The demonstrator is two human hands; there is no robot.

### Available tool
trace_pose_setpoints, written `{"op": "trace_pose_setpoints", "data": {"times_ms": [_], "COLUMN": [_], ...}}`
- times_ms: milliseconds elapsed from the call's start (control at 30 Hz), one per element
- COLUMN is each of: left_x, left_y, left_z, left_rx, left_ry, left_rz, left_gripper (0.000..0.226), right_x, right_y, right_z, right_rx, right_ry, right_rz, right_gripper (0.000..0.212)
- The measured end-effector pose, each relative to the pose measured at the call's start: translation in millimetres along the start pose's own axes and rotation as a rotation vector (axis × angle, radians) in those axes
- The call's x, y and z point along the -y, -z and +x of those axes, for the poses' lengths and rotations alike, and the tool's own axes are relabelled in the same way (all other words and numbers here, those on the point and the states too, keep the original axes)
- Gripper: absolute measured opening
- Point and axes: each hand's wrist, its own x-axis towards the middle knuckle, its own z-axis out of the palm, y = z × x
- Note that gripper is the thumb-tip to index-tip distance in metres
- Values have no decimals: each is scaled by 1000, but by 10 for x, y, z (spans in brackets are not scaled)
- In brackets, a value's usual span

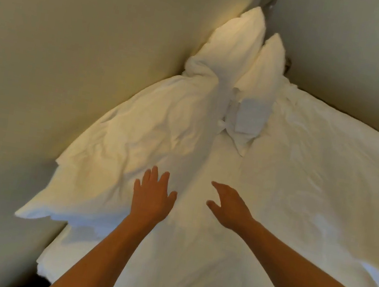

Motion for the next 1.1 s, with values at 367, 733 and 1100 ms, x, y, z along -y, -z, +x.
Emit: {"op": "trace_pose_setpoints", "data": {"times_ms": [367, 733, 1100], "left_x": [-3891, -7479, -9003], "left_y": [-1506, -3715, -5637], "left_z": [-1153, -2669, -2726], "left_rx": [155, 379, 469], "left_ry": [-484, -619, -515], "left_rz": [-8, -71, -41], "left_gripper": [57, 58, 78], "right_x": [-3529, -6456, -8513], "right_y": [290, -418, -562], "right_z": [-3521, -6423, -6276], "right_rx": [-290, -347, -400], "right_ry": [-602, -1102, -975], "right_rz": [144, 407, 478], "right_gripper": [63, 60, 77]}}
